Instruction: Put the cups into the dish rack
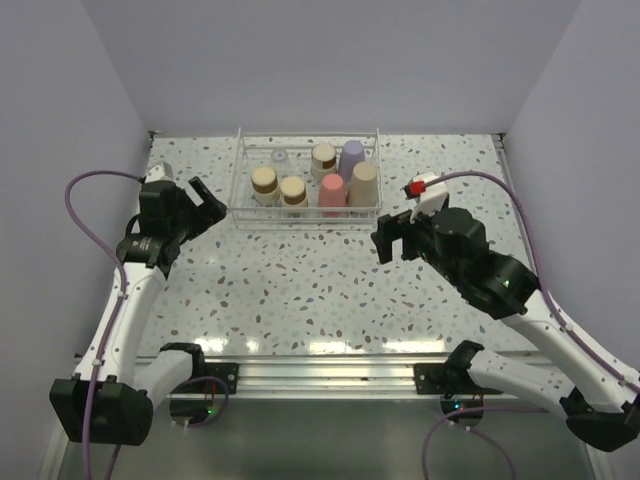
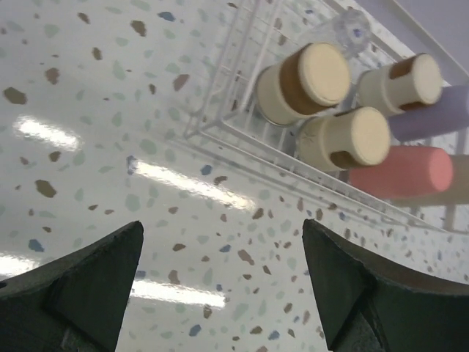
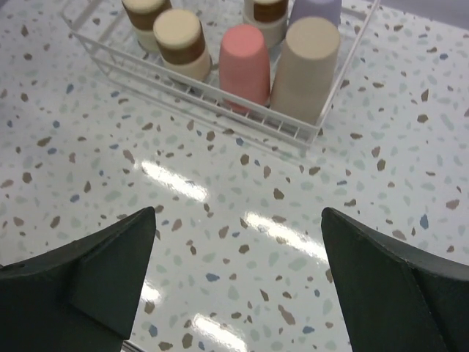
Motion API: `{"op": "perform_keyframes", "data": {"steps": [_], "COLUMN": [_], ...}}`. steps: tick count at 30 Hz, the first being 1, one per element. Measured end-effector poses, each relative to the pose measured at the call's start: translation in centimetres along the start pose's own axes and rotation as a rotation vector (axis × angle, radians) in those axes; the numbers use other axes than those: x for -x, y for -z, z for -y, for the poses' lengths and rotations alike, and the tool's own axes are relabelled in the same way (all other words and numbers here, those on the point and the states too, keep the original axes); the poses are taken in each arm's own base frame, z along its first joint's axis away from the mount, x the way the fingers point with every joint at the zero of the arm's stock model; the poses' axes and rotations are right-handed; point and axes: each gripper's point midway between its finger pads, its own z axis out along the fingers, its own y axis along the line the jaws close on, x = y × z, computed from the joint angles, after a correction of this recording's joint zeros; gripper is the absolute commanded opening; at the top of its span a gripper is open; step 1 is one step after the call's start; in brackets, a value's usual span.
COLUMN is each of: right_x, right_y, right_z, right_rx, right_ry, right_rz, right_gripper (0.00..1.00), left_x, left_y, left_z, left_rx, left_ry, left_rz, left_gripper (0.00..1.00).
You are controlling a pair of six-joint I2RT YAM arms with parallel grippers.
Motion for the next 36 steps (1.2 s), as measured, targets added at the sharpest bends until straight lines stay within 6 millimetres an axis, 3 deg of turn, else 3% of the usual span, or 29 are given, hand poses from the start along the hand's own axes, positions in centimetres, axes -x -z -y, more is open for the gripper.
{"op": "perform_keyframes", "data": {"steps": [5,12,17,23,27,30,36], "right_x": [-3.9,-4.7,-6.1,-6.8,-6.7,-6.7,-8.4], "right_y": [0.9,3.1,2.4,2.2,2.6,2.7,1.6], "right_z": [1.1,2.1,1.9,1.0,0.1,-0.7,-1.2], "right_rx": [-0.022,-0.015,-0.001,0.044,0.095,0.137,0.153], "right_ry": [0.016,-0.007,-0.010,-0.022,-0.053,-0.071,-0.091], "right_rz": [-0.063,0.010,0.007,-0.016,-0.009,0.005,-0.017], "right_gripper": [0.98,0.98,0.98,0.98,0.98,0.98,0.98], "left_x": [-1.3,-3.2,-6.5,-6.8,-5.6,-6.0,-5.2], "left_y": [-0.9,-2.5,-4.6,-7.5,-8.9,-10.3,-10.3], "left_z": [-5.2,-11.3,-15.0,-15.5,-14.3,-13.2,-11.9], "left_rx": [0.165,0.249,0.270,0.264,0.216,0.171,0.131], "left_ry": [-0.038,-0.215,-0.331,-0.407,-0.446,-0.506,-0.537], "left_rz": [0.095,0.321,0.384,0.421,0.479,0.462,0.505], "left_gripper": [0.94,0.96,0.96,0.96,0.93,0.96,1.00]}}
